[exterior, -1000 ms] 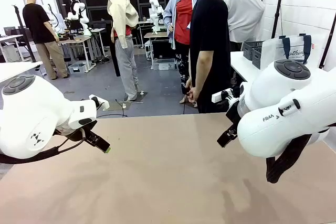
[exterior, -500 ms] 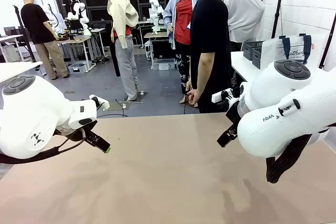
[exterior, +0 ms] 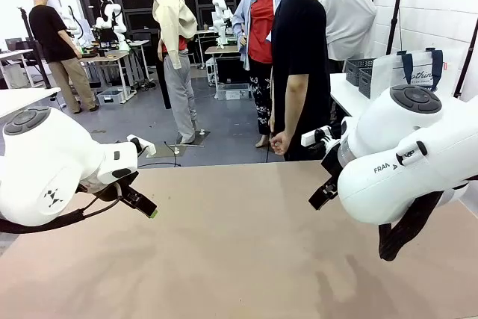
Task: Transfer purchased items from the store into the shopping bag.
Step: Open the Reusable shopping bag in the center of the table.
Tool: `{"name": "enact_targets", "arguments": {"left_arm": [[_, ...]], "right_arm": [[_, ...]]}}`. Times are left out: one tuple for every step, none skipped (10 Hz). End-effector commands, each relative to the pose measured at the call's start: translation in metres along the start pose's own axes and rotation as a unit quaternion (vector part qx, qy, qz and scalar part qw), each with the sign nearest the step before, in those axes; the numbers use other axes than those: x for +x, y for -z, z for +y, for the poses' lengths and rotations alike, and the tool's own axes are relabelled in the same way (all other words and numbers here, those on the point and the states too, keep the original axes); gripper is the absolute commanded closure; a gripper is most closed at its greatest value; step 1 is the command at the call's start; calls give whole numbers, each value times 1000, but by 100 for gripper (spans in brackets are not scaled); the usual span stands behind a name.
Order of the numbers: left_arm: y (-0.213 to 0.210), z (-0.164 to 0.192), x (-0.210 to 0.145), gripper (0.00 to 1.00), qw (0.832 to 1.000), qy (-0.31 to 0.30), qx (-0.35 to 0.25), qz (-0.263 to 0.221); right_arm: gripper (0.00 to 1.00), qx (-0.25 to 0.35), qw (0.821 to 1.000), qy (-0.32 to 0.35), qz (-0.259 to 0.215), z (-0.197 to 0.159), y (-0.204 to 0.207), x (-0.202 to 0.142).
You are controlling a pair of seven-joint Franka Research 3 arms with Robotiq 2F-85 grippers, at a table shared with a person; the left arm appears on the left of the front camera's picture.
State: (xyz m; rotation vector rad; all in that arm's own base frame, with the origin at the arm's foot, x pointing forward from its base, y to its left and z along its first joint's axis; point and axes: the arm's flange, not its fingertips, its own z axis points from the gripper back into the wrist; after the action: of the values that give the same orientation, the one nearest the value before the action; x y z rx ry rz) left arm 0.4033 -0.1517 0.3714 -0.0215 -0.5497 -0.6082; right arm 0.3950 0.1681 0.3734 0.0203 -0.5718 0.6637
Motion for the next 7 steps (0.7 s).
{"name": "enact_targets", "arguments": {"left_arm": [[0,1,0,0,1000,-1,0,0],[0,1,0,0,1000,-1,0,0],[0,1,0,0,1000,-1,0,0],[0,1,0,0,1000,-1,0,0],[0,1,0,0,1000,-1,0,0],[0,1,0,0,1000,-1,0,0],[0,1,0,0,1000,-1,0,0]], "right_arm": [[0,0,1000,0,0,0,0,0],[0,0,1000,0,0,0,0,0],[0,0,1000,0,0,0,0,0],[0,0,1000,0,0,0,0,0],[0,0,1000,0,0,0,0,0],[0,0,1000,0,0,0,0,0],[0,0,1000,0,0,0,0,0]]}}
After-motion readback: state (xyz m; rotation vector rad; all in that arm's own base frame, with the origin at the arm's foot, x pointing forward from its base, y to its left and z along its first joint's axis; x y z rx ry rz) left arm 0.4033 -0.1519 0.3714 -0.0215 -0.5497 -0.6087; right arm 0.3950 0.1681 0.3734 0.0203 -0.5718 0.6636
